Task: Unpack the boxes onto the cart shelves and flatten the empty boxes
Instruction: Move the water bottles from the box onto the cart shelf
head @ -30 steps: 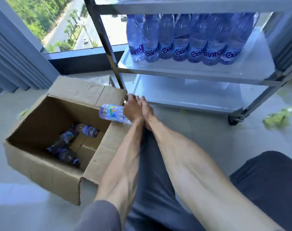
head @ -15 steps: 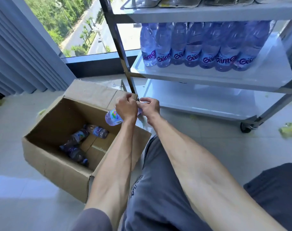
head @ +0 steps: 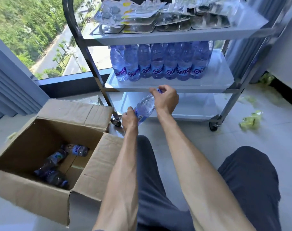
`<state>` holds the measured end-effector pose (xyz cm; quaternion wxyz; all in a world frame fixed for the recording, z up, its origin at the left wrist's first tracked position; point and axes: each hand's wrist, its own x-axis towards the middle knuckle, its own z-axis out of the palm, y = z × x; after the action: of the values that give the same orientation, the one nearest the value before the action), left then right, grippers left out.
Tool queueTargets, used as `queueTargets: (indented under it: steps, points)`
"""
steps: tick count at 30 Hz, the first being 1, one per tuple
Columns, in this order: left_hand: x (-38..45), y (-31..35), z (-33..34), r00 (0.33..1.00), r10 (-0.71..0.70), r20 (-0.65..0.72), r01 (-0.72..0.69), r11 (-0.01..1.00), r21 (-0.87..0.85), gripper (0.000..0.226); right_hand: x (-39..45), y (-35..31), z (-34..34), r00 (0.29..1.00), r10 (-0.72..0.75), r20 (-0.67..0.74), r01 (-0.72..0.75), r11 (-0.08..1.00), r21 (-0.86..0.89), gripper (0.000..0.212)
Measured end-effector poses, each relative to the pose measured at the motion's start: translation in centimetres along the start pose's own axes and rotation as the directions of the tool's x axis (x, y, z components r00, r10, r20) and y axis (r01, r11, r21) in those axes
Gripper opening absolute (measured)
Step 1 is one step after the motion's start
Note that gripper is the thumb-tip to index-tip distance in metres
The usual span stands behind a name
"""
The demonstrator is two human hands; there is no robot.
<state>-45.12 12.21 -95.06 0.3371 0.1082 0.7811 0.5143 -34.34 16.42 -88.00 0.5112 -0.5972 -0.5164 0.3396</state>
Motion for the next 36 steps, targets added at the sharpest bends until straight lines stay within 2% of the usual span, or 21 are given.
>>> queueTargets:
  steps: [2,3,6,9,12,15,17,19,20,22,23,25,27,29,31,32,34,36]
  points:
    - [-2.2,-0.4,1.2,0.938,-0.169,0.304,0.241,0.946,-0.217,0.032,0.6,0.2,-2.8,0.999,0.01,-0.039,-0.01,1.0,0.0,0.034]
    - [-3.1,-0.8,1.9,0.894,-0.185,0.408,0.317,0.905,-0.284,0.027,0.8,0.2,-3.9,0.999,0.021,-0.049,-0.021,1.0,-0.003,0.036]
    - [-5.7,-1.7,4.3,0.838,-0.156,0.523,0.382,0.852,-0.357,0.023,0.8,0.3,-6.9,0.995,0.06,-0.078,-0.059,0.998,0.016,0.034]
    - [-8.1,-2.7,5.9,0.812,-0.117,0.571,0.391,0.836,-0.386,0.021,0.0,1.0,-8.8,0.993,0.076,-0.091,-0.064,0.989,0.134,0.029]
    - [-9.7,-5.0,6.9,0.78,-0.115,0.615,0.405,0.842,-0.356,0.015,-1.5,3.1,-10.6,0.995,0.07,-0.065,-0.049,0.958,0.282,0.021]
    - [-11.0,-7.0,6.9,0.701,-0.135,0.701,0.487,0.808,-0.331,0.026,-2.5,5.2,-11.9,0.998,0.062,-0.013,-0.053,0.929,0.365,0.018]
    - [-11.3,-8.5,6.6,0.619,-0.197,0.76,0.605,0.737,-0.301,0.047,-2.7,6.4,-12.6,0.998,0.056,-0.034,-0.04,0.931,0.363,0.028]
    - [-11.3,-9.9,6.4,0.485,-0.253,0.837,0.716,0.664,-0.214,0.061,-2.6,7.3,-13.2,0.998,0.055,0.003,-0.052,0.931,0.361,0.037]
    - [-11.1,-10.6,6.3,0.426,-0.28,0.86,0.718,0.684,-0.133,0.061,-2.4,7.7,-13.6,0.997,0.044,0.059,-0.063,0.929,0.364,0.039]
    - [-10.6,-11.6,6.3,0.372,-0.38,0.847,0.605,0.791,0.089,0.057,-2.0,8.4,-14.5,0.984,0.008,0.179,-0.074,0.926,0.369,0.037]
    - [-10.4,-11.8,6.4,0.366,-0.404,0.839,0.548,0.822,0.156,0.057,-1.6,8.6,-14.9,0.975,-0.006,0.222,-0.08,0.923,0.375,0.036]
    - [-10.0,-12.0,7.0,0.375,-0.369,0.85,0.547,0.829,0.119,0.054,-0.4,8.9,-15.1,0.966,-0.006,0.26,-0.096,0.921,0.379,0.032]
    - [-10.1,-11.8,8.2,0.393,-0.261,0.882,0.628,0.777,-0.051,0.046,1.1,8.8,-14.7,0.973,0.05,0.223,-0.125,0.934,0.333,0.031]
    - [-10.9,-11.1,9.6,0.456,-0.139,0.879,0.69,0.68,-0.25,0.041,2.8,8.4,-14.3,0.981,0.165,0.103,-0.187,0.949,0.255,0.038]
    - [-11.7,-10.3,10.9,0.492,-0.042,0.87,0.703,0.609,-0.368,0.039,4.4,8.0,-14.8,0.966,0.258,0.01,-0.252,0.936,0.245,0.047]
    - [-12.0,-9.9,11.6,0.502,-0.02,0.865,0.698,0.599,-0.392,0.039,5.0,7.9,-15.3,0.961,0.276,0.018,-0.27,0.922,0.276,0.046]
    - [-12.7,-9.1,13.0,0.492,-0.054,0.869,0.695,0.624,-0.356,0.04,6.0,7.8,-16.9,0.964,0.248,0.095,-0.266,0.904,0.334,0.037]
    - [-13.4,-8.2,14.2,0.447,-0.157,0.88,0.681,0.698,-0.221,0.053,6.9,7.8,-18.9,0.961,0.173,0.216,-0.243,0.9,0.362,0.031]
